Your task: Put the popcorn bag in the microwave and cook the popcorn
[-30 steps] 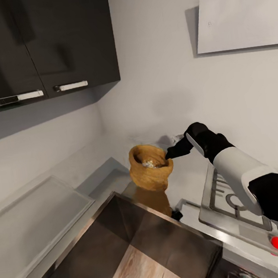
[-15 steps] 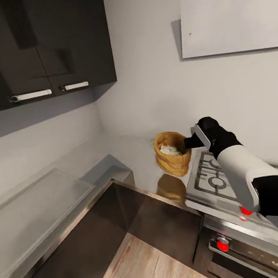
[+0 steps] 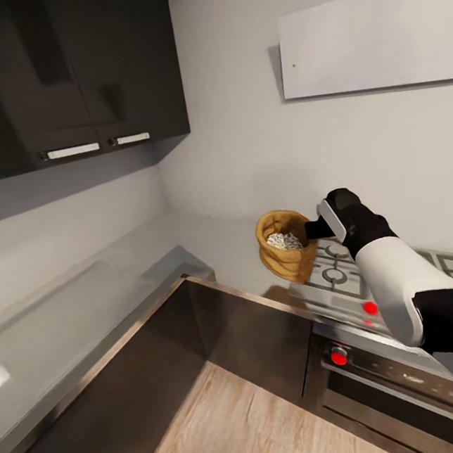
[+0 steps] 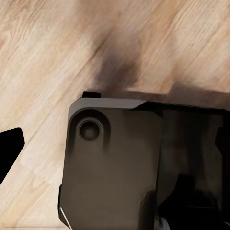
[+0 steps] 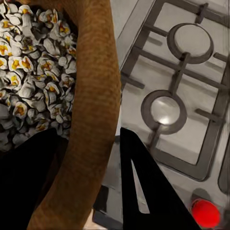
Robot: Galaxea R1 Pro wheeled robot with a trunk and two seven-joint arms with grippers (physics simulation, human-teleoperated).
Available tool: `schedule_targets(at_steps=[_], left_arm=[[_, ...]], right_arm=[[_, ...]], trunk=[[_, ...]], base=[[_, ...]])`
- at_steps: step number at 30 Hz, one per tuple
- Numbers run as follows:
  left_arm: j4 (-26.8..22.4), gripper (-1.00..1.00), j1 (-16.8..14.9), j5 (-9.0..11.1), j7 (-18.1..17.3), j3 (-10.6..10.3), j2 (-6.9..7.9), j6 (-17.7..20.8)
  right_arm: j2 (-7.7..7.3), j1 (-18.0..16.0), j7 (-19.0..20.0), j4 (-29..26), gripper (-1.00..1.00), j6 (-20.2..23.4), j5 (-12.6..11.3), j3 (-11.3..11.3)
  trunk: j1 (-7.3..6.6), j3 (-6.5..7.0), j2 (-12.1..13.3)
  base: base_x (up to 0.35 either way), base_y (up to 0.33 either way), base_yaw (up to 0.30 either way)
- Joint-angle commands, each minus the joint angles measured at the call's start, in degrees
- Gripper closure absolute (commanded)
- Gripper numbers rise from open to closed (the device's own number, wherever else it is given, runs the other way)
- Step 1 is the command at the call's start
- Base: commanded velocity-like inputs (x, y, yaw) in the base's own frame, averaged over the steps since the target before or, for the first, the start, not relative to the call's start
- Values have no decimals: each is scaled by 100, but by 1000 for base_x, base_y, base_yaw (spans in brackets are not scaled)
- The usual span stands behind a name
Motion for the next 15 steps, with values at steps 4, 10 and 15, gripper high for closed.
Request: schedule_targets(at_steps=[4,10,15], left_arm=[[4,-100,-4,-8,1,26,-3,-19],[4,-100,-4,-8,1,26,-3,-19],[4,-100,-4,-8,1,26,-3,-19]], right_arm=[[0,-6,-29,-4,100,18,-40,-6],[-26,-57,-41,-12,100,18,-35,-14],[-265,-86,-552,-10,100,18,-14,-531]], trunk=[[0,22,-13],[0,76,-13],[0,121,-13]], base=[[-342,0,-55],[-342,0,-61],[-342,0,-87]])
